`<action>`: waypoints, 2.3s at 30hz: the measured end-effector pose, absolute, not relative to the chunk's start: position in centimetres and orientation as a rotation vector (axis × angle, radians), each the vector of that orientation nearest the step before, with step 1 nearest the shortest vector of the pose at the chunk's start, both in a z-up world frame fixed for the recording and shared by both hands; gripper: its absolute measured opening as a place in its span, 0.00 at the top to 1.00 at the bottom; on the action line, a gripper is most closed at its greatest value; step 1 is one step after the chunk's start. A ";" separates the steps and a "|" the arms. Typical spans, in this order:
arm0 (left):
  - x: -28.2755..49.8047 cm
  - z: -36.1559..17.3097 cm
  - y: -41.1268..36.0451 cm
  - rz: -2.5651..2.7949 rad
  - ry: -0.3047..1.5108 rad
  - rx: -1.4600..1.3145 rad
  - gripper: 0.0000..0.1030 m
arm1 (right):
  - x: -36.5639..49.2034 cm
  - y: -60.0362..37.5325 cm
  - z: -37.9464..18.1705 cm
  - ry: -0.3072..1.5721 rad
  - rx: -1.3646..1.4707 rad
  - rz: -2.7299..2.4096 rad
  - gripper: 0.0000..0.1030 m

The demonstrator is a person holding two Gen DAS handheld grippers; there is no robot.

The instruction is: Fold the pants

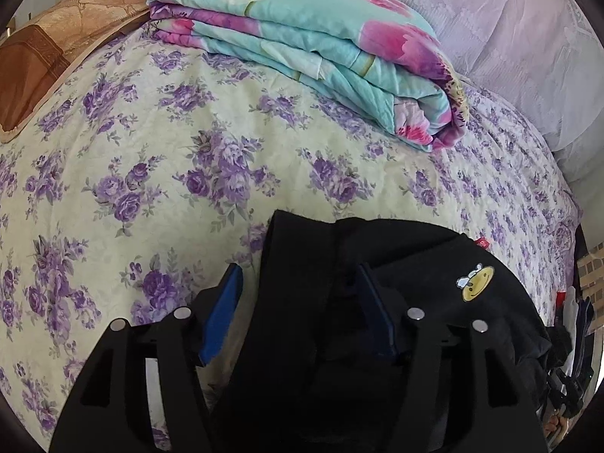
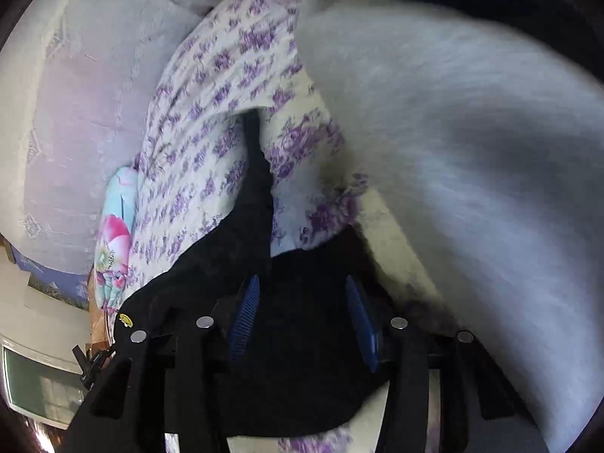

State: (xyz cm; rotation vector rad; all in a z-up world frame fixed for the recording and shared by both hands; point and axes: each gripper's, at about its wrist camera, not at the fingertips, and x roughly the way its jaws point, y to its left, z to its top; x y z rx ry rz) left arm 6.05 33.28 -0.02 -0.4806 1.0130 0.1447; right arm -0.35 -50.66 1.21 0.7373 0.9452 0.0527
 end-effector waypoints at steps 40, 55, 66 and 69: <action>6.7 1.5 34.6 0.061 0.914 -0.591 0.93 | 0.9 -50.5 2.5 0.758 0.946 0.150 0.93; 5.8 8.1 38.0 0.139 0.700 -0.705 0.98 | 13.9 -50.1 8.9 0.802 0.821 0.122 0.90; 8.4 1.4 40.1 0.297 0.817 -0.718 0.84 | 20.0 -47.2 4.9 0.845 0.648 0.000 0.51; 8.6 1.2 40.8 0.321 0.832 -0.715 0.83 | 18.9 -49.8 5.3 0.791 0.674 -0.029 0.48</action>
